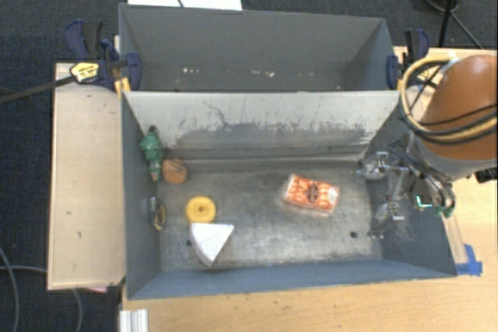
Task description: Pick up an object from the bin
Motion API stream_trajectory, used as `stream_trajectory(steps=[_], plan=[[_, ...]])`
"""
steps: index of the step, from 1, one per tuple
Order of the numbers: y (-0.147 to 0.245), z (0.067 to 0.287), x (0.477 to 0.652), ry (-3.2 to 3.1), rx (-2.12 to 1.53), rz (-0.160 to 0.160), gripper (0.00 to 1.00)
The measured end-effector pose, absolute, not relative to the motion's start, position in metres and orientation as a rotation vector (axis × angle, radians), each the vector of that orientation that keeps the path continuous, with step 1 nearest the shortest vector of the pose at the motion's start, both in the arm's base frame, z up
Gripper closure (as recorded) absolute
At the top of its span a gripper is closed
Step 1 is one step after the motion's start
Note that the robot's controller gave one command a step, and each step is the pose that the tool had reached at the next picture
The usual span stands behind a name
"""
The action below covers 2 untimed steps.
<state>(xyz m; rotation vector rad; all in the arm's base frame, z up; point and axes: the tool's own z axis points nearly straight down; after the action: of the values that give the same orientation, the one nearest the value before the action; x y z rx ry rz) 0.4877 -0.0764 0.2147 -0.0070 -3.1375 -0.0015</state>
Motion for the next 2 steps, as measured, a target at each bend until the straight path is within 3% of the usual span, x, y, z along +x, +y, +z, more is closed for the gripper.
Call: stream_trajectory(steps=[1,2], plan=[[-0.076,0.218,0.489,-3.145,-0.003,0.001,0.0],[-0.077,0.168,0.522,-3.153,0.039,0.003,0.0]])
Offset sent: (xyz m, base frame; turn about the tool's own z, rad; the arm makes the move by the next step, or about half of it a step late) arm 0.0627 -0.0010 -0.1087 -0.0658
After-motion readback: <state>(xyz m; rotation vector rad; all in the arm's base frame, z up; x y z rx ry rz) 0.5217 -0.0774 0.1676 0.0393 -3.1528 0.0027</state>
